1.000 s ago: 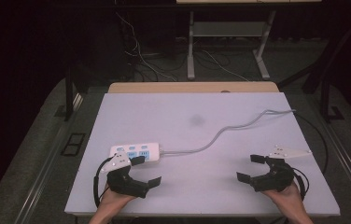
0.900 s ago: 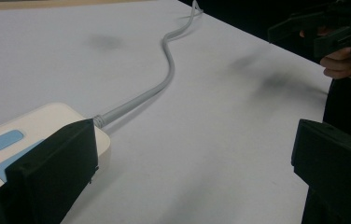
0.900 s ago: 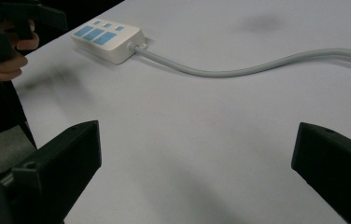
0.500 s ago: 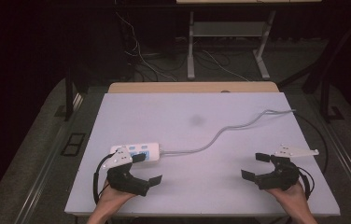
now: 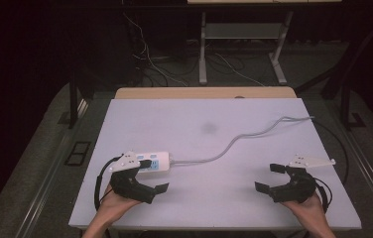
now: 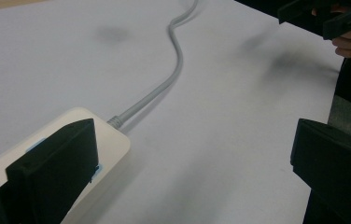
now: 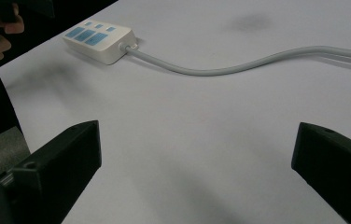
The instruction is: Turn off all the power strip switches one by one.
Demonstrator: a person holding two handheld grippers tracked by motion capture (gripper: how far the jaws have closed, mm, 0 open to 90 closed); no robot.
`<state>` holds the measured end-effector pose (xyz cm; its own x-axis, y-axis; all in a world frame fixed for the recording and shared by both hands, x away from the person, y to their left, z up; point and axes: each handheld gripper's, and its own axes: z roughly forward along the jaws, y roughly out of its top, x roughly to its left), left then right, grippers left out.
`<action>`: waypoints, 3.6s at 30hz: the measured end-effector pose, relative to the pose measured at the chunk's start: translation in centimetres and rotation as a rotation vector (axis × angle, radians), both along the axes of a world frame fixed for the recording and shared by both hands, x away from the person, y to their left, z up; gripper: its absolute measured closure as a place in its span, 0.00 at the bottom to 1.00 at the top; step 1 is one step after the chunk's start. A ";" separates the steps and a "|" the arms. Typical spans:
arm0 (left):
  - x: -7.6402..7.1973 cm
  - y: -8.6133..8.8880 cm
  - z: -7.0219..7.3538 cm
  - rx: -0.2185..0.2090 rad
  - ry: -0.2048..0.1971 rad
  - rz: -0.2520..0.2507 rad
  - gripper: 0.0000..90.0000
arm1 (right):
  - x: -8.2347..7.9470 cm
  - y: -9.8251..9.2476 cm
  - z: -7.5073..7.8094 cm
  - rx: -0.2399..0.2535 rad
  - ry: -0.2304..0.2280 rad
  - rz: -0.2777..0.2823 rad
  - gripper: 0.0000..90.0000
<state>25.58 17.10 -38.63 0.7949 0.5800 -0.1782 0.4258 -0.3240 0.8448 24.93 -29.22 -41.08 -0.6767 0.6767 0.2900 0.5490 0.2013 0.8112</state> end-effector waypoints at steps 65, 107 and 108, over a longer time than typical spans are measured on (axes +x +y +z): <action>6.8 7.1 2.6 0.127 0.112 0.166 0.18 | 0.2 0.5 -0.3 -0.036 0.005 0.015 0.01; 9.9 7.9 -0.5 0.306 0.237 0.273 0.99 | 0.2 0.6 -0.5 -0.053 0.007 0.031 0.01; 9.9 7.9 -0.7 0.306 0.242 0.275 0.99 | 0.2 0.6 -0.5 -0.054 0.007 0.031 0.01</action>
